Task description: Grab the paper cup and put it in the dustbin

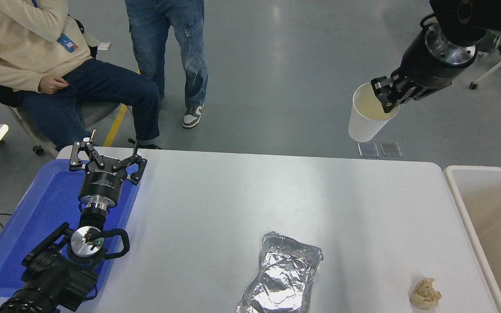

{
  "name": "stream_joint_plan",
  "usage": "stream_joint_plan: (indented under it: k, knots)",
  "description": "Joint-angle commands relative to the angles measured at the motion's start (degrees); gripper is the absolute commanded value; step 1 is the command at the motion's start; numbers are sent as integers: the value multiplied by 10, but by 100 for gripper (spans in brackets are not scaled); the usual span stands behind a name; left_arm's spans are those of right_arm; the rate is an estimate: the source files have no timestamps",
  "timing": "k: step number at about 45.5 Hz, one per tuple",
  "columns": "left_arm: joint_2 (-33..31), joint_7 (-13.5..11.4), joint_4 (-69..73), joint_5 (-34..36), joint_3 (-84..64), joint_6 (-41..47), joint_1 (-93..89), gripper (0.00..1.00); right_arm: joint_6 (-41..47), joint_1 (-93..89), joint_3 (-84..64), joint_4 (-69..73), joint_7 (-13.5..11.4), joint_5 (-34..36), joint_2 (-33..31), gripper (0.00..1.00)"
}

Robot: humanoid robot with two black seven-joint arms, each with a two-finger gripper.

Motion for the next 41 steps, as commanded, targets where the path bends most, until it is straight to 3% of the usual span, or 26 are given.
stream_joint_plan:
  k: [1, 41]
  knots:
    - [0, -1, 1, -1, 0, 0, 0, 100, 0, 3, -13, 1, 0, -1, -50, 0]
    - [0, -1, 0, -1, 0, 0, 0, 100, 0, -15, -243, -20, -1, -16, -311, 0]
